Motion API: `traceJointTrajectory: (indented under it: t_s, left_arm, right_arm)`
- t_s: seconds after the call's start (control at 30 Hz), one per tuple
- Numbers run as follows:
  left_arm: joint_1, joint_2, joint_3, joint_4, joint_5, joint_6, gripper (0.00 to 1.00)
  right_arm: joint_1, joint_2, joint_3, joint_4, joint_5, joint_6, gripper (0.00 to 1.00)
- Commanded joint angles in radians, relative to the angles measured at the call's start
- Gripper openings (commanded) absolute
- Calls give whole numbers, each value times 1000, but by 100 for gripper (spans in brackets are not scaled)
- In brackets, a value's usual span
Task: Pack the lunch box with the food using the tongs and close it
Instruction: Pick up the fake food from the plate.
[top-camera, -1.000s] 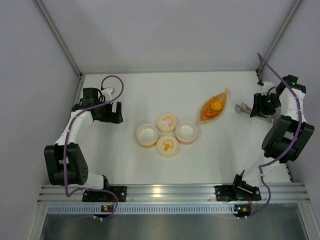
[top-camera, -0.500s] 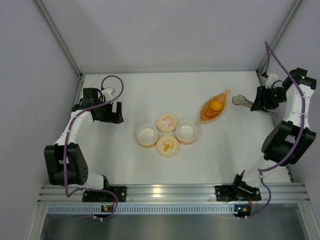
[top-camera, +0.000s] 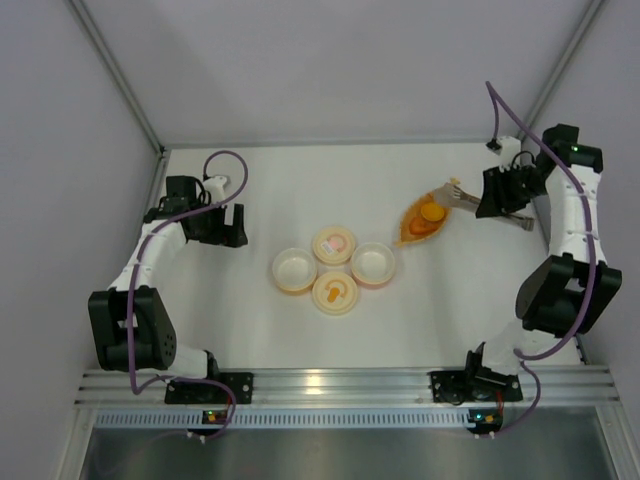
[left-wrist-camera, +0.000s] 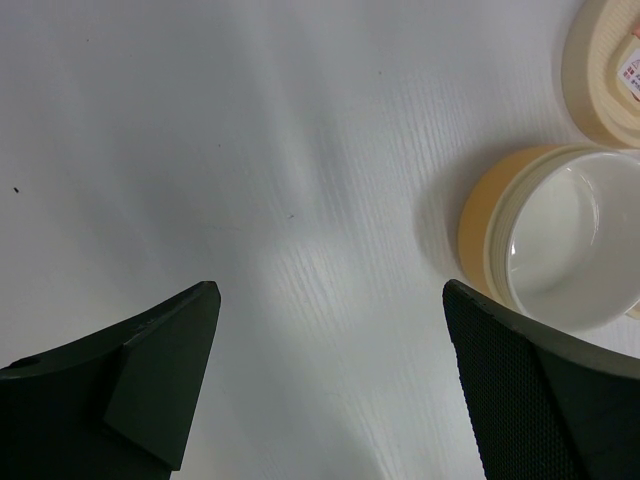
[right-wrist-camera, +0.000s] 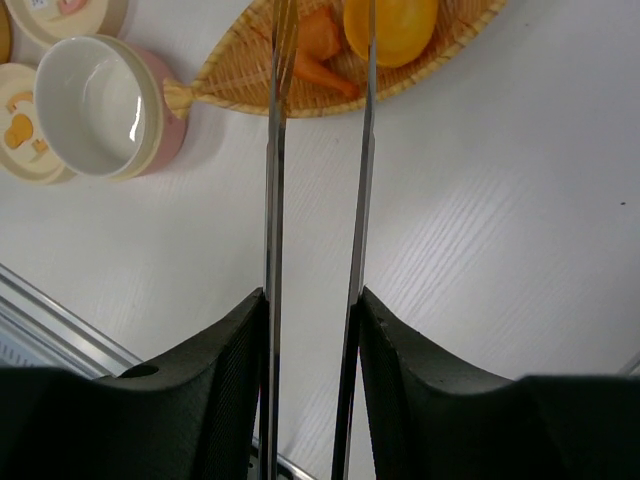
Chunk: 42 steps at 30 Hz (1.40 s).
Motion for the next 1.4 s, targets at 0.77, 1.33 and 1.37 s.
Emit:
traceJointTrajectory:
  t_s: [0.77, 1.33, 1.37]
  left_arm:
    - [1, -17, 63, -52, 154, 72, 98]
    - [-1, 9, 70, -66, 174, 69, 98]
    - [-1, 9, 70, -66, 174, 69, 98]
  right_arm:
    - [106, 114, 98, 54, 93, 2, 38]
    - [32, 361, 345, -73, 28, -34, 35]
    - [29, 367, 351, -78, 21, -33, 35]
